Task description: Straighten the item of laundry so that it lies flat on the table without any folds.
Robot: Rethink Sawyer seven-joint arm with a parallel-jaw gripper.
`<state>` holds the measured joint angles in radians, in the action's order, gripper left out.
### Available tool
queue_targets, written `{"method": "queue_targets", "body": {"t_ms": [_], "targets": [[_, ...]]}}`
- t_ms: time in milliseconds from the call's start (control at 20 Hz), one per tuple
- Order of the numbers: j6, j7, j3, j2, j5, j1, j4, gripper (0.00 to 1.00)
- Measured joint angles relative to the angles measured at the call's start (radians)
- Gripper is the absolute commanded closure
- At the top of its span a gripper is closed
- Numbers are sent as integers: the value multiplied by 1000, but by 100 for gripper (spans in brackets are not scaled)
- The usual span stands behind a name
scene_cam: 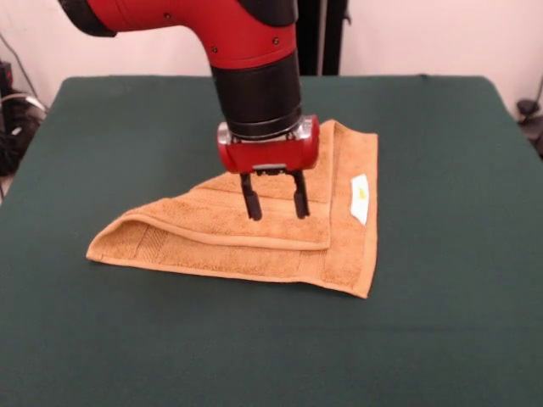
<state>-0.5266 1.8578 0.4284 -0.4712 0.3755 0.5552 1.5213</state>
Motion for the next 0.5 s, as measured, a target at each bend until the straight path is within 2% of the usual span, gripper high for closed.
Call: {"method": "queue_targets", "body": {"t_ms": [500], "targets": [[2,1,-83,31,-47,-68,-37,0]]}}
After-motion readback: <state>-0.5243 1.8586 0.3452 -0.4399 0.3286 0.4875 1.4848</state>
